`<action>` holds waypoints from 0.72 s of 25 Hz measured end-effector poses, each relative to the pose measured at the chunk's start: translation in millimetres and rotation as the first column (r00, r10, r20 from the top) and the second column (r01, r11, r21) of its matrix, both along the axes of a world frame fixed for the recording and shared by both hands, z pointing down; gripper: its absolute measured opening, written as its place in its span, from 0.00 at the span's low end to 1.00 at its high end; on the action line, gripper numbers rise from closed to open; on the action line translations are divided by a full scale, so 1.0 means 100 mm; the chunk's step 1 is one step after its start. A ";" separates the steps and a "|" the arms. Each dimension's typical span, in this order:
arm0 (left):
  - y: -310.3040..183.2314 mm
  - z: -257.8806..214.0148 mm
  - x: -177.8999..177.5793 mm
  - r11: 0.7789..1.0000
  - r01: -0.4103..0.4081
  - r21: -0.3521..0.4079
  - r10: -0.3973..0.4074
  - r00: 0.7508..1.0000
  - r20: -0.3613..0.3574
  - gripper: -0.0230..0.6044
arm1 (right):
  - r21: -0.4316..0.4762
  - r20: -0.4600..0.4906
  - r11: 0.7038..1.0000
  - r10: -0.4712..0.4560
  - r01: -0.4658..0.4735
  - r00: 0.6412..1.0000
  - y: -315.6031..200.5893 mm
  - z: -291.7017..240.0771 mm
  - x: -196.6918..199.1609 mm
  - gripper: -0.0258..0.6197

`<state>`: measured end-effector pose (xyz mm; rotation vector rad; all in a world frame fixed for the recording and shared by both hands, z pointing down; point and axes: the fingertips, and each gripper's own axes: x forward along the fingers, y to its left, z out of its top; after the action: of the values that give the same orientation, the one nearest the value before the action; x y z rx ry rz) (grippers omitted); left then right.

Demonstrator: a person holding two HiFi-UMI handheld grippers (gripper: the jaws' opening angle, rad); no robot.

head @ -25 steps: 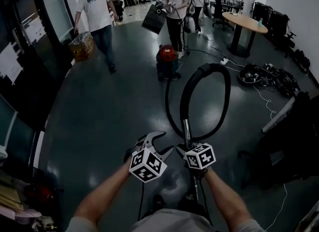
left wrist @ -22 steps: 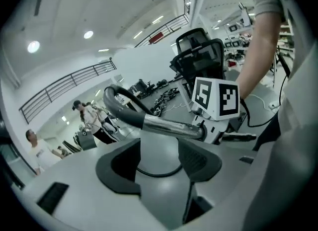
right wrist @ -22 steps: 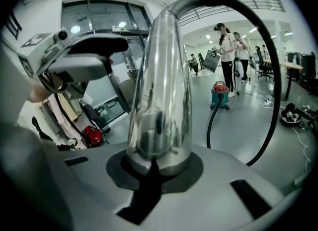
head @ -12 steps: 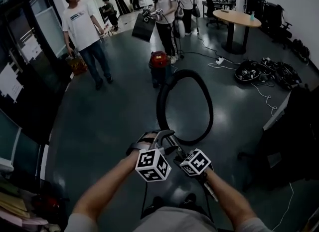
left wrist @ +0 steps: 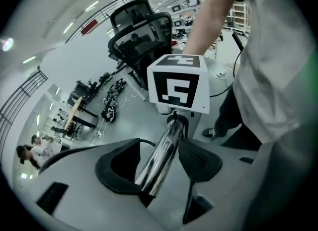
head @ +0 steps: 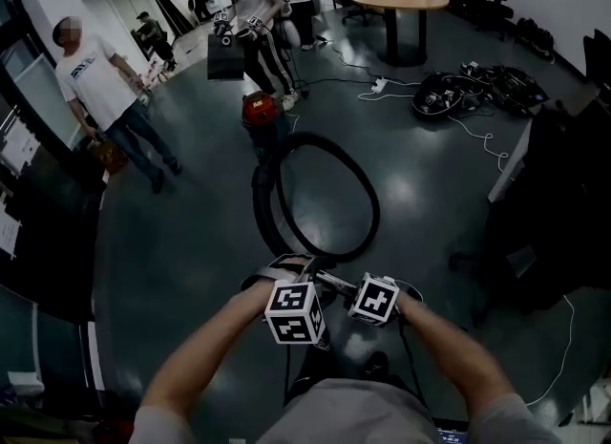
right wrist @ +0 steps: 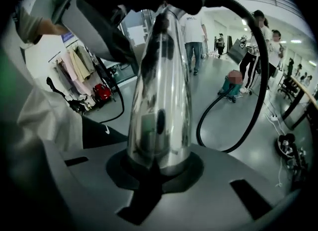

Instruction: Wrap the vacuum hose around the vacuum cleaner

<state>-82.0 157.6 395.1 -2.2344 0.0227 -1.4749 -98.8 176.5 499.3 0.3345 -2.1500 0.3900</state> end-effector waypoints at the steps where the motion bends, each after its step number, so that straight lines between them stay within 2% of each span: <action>1: 0.01 0.04 0.05 0.999 -0.036 -0.021 0.036 0.999 0.015 0.43 | 0.000 -0.035 1.000 -0.016 0.016 0.999 -0.02 0.01 0.07 0.10; 7: -0.12 0.47 0.10 0.975 -0.190 -0.116 0.198 0.978 0.068 0.43 | -0.031 -0.162 0.998 -0.050 0.045 0.986 -0.16 0.12 0.22 0.10; 11: -0.35 0.79 -0.01 0.960 -0.221 -0.173 0.238 0.967 0.089 0.43 | -0.054 -0.238 0.998 -0.033 0.021 0.971 -0.37 0.22 0.24 0.10; 15: -0.55 0.88 -0.11 0.952 -0.220 -0.211 0.245 0.964 0.100 0.43 | -0.123 -0.323 0.992 -0.043 0.003 0.945 -0.47 0.20 0.25 0.10; 18: -0.65 0.94 -0.19 0.940 -0.248 -0.233 0.278 0.955 0.107 0.43 | -0.128 -0.371 0.992 -0.048 0.000 0.927 -0.62 0.14 0.22 0.10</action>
<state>-100.8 92.2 489.3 -2.1888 -0.4869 -1.5385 -77.0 114.4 513.1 0.2848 -1.7454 0.4098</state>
